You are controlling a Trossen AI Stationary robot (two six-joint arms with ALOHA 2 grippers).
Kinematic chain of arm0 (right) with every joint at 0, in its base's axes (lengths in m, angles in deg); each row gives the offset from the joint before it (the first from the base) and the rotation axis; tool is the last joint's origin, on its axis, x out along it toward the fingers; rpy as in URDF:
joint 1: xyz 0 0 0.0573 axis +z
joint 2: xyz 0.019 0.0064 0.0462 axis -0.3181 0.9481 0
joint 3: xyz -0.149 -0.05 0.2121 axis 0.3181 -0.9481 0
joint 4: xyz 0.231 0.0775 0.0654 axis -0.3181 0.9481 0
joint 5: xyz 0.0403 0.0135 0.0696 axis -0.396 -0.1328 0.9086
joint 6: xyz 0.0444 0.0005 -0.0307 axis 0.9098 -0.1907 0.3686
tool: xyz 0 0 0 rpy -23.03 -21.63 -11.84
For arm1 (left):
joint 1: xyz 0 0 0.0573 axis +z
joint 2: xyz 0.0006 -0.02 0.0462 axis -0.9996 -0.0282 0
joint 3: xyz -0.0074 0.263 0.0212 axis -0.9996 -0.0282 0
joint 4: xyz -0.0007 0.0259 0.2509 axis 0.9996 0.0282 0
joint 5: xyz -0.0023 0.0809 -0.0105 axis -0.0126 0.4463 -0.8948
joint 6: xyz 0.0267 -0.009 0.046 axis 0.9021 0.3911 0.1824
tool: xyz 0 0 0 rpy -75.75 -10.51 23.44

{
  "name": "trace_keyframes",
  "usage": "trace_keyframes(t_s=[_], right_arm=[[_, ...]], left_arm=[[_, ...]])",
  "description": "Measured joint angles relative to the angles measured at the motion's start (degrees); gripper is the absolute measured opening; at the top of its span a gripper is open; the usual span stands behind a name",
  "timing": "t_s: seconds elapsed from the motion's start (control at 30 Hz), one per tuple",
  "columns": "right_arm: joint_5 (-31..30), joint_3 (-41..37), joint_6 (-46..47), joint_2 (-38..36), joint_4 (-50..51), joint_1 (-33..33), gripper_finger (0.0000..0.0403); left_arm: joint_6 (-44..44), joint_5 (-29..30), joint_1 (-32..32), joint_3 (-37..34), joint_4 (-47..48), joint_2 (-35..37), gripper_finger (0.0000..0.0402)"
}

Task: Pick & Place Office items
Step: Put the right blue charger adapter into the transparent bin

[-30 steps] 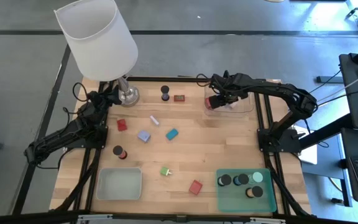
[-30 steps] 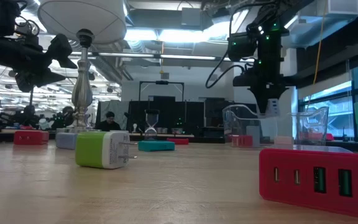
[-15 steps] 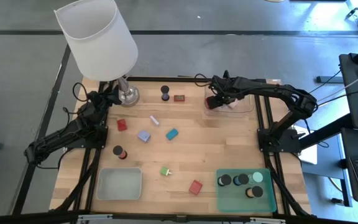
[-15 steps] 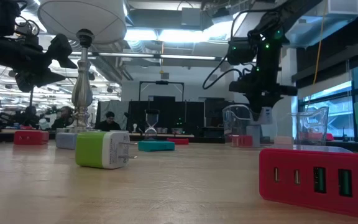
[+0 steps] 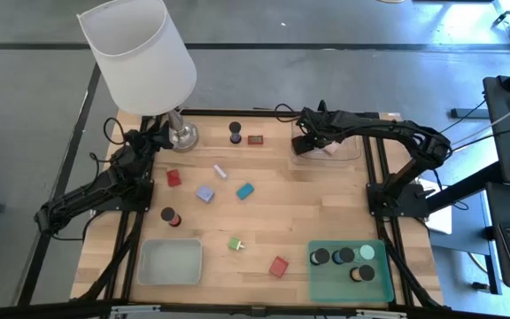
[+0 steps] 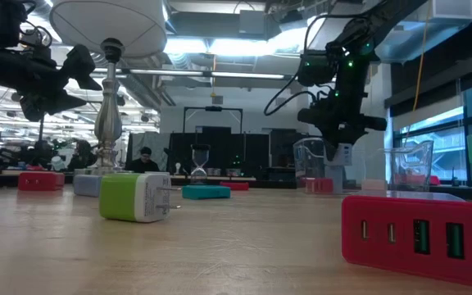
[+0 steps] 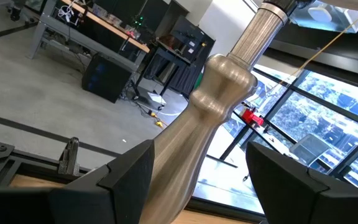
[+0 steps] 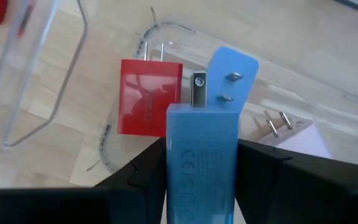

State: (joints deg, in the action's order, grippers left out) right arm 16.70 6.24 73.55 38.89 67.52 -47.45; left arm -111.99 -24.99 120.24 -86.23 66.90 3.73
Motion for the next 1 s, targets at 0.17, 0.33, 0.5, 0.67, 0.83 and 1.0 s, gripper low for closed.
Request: trace_keyframes(t_s=[0.17,0.33,0.5,0.67,0.83,1.0], right_arm=[[0.3,0.0,0.0,1.6,0.0,0.0,0.0137],[0.0,0.0,-1.4,1.8,-0.2,-0.2,0.0126],[0.0,0.0,-1.5,1.8,-0.2,-0.5,0.0145],[-0.2,0.0,-1.5,1.8,-0.2,-0.5,0.0152],[0.1,0.0,0.7,1.8,-0.2,-0.5,0.0124],[1.9,0.1,6.0,1.8,-0.5,-0.5,0.0078]], left_arm=[[0.0,0.0,0.0,0.0,0.0,0.0,0.0251],[0.0,0.0,0.0,0.0,0.0,0.0,0.0251],[0.0,0.0,0.0,0.0,0.0,0.0,0.0251],[0.0,0.0,0.0,0.0,0.0,0.0,0.0251],[0.0,0.0,0.0,0.0,0.0,0.0,0.0251],[0.0,0.0,0.0,0.0,0.0,0.0,0.0251]])
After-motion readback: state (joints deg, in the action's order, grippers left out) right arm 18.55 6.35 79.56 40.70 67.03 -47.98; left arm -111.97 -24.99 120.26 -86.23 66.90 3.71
